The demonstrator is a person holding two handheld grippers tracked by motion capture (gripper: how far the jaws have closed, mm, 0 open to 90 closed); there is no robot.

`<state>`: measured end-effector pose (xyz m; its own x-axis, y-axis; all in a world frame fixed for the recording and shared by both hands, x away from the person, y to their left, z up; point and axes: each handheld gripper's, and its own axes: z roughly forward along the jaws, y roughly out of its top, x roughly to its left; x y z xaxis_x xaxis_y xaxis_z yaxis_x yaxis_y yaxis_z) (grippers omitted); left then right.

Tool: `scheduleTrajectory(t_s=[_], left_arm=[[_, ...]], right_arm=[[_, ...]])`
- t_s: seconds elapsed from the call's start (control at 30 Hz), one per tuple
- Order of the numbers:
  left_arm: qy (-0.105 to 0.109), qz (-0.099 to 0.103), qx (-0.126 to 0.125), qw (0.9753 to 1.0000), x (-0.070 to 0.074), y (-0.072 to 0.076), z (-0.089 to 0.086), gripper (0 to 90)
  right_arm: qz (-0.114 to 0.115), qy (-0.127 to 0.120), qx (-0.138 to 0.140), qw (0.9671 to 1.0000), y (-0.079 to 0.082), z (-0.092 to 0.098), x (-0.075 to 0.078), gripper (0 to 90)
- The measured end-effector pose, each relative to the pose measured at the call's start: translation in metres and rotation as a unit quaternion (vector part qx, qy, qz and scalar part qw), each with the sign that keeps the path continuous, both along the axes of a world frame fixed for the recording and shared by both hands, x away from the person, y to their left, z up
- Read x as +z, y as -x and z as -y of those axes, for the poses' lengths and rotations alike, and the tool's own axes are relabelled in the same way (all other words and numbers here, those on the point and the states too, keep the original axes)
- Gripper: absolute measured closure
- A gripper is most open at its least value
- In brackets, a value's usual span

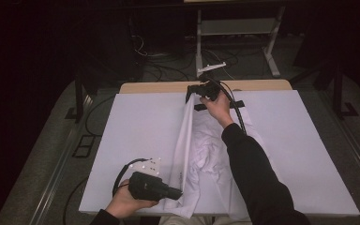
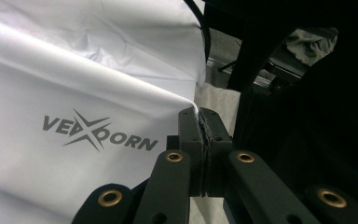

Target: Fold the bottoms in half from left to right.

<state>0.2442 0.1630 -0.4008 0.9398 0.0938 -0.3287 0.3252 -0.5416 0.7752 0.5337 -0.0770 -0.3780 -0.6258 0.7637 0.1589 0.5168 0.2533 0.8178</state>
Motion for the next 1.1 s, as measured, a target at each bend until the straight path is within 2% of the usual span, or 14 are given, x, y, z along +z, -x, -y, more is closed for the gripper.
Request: scheduleTrajectory(t_s=[0.23,0.57,1.0,1.1], left_arm=[[0.006,0.0,-0.022,0.9997,0.0,-0.003,0.02,88.2],[0.018,0.0,-0.042,0.9989,0.001,-0.005,0.046,88.3],[0.034,-0.002,-0.074,0.9967,0.004,-0.013,0.087,88.2],[0.044,-0.003,-0.079,0.9959,0.004,-0.015,0.096,88.2]], right_arm=[[-0.003,-0.001,-0.002,1.0,-0.001,0.016,0.002,85.2],[0.0,0.0,-0.003,1.0,0.002,0.032,0.007,85.2],[-0.003,-0.002,-0.004,1.0,0.004,0.053,0.007,85.2],[-0.005,0.0,-0.005,1.0,0.004,0.057,0.007,85.2]])
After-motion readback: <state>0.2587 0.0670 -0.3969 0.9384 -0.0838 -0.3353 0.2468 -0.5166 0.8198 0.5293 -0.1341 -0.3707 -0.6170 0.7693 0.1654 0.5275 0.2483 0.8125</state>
